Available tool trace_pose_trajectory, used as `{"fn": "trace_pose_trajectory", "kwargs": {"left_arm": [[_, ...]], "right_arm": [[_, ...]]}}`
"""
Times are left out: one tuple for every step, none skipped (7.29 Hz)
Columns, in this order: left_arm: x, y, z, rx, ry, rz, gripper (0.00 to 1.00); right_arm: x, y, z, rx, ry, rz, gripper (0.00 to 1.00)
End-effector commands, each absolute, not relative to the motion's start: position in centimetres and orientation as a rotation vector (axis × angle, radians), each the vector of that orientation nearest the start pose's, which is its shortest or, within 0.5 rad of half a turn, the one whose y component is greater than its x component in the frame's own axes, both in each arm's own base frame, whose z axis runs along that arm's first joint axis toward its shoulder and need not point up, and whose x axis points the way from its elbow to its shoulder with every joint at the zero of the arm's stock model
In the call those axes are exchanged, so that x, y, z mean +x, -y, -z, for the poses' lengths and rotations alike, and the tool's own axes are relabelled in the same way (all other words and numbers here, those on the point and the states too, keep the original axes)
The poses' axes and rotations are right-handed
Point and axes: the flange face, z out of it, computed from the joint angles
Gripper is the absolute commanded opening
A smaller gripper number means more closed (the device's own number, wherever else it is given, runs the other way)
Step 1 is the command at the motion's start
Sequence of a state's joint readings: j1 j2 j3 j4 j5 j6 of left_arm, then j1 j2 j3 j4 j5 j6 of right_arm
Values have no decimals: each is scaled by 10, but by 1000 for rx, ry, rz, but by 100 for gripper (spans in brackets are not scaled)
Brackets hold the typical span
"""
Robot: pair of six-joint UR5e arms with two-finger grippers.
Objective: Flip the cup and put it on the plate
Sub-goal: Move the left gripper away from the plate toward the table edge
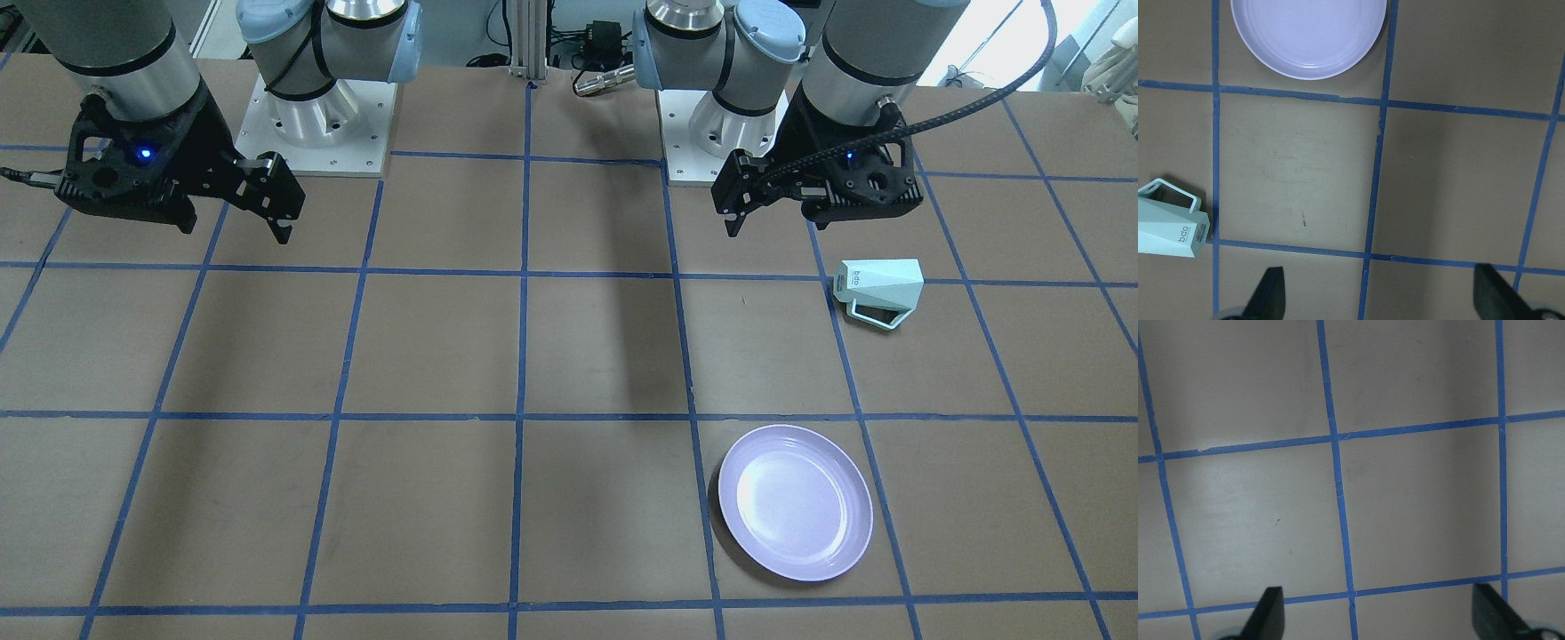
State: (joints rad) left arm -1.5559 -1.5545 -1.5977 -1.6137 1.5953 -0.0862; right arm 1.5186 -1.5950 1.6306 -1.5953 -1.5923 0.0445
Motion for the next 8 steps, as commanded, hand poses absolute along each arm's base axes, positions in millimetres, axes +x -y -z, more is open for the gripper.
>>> {"fn": "trace_pose_trajectory", "kwargs": {"left_arm": [[-123,481,-478,-157,-3110,-82,100],[-123,481,-478,-157,-3110,-82,100],[-123,482,-479,-159,-3110,-80,100],[-123,482,-479,-159,-3109,-80,100],[-123,482,-481,-183,-3109,-75,100],[-122,482,-482,-183,-3104,-70,100],[-122,479,-486,-182,-3097,-62,100],[-122,478,-485,-182,-3098,-67,100]], "right_arm": [[106,487,-472,153,-3159,-20,100],[106,486,-473,153,-3159,-17,100],[106,487,-472,153,-3159,-20,100],[106,486,-473,153,-3159,-17,100],[106,487,-472,153,-3159,-20,100],[106,486,-473,153,-3159,-17,100],[106,486,-473,153,-3159,-17,100],[106,486,-473,153,-3159,-17,100]]}}
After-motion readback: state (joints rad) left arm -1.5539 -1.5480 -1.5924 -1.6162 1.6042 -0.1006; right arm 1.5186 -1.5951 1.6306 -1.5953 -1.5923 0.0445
